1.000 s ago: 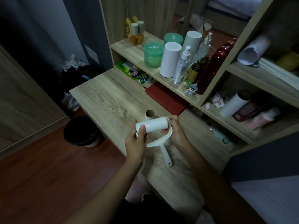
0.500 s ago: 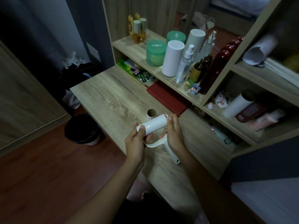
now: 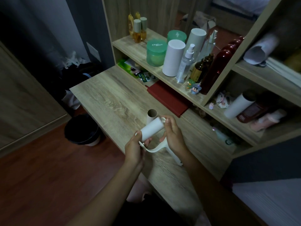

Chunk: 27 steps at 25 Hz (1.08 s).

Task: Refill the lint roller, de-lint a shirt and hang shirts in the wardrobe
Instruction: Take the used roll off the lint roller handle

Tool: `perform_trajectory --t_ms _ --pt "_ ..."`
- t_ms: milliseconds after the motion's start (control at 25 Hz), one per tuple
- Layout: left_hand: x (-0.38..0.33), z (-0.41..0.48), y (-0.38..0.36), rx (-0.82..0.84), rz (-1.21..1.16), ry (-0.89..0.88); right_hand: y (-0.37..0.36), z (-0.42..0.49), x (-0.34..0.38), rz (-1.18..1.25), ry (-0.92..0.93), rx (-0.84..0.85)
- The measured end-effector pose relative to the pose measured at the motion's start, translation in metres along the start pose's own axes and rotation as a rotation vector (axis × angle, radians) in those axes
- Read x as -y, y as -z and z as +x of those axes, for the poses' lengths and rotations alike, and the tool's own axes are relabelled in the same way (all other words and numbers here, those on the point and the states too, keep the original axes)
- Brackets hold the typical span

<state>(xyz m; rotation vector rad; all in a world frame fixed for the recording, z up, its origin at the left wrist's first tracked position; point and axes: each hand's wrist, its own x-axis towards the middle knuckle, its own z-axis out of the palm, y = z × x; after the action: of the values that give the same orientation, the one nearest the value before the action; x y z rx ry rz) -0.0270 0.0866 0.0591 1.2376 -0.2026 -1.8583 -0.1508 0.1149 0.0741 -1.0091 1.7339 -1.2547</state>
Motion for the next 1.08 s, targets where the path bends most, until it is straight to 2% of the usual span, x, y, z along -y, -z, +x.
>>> perform_trajectory --t_ms 120,240,320,440,680,880,960,1040,1080 --pt "0.003 0.003 0.003 -0.007 -0.076 0.091 0.002 -0.002 -0.001 0.07 -0.034 -0.006" --pt "0.001 0.008 0.005 -0.049 -0.135 0.086 0.009 -0.003 -0.007 0.114 -0.09 -0.067" --pt "-0.004 0.013 0.006 -0.09 -0.166 0.051 0.013 0.004 -0.023 0.038 -0.146 -0.088" --pt "-0.01 0.02 0.009 -0.131 -0.156 -0.015 0.01 0.021 -0.059 -0.211 -0.206 -0.092" --pt "-0.012 0.019 0.009 -0.128 -0.129 -0.056 -0.003 0.043 -0.095 -0.47 -0.266 -0.097" --pt "-0.011 0.017 0.009 -0.102 -0.106 -0.067 0.002 0.045 -0.103 -0.735 -0.264 -0.102" --pt "-0.011 0.016 0.01 -0.09 -0.096 -0.061 0.004 0.041 -0.096 -0.795 -0.211 -0.171" --pt "-0.01 0.015 0.01 -0.078 -0.092 -0.062 0.007 0.037 -0.078 -0.722 -0.1 -0.281" --pt "-0.01 0.015 0.01 -0.072 -0.085 -0.066 0.01 0.036 -0.066 -0.593 -0.051 -0.289"
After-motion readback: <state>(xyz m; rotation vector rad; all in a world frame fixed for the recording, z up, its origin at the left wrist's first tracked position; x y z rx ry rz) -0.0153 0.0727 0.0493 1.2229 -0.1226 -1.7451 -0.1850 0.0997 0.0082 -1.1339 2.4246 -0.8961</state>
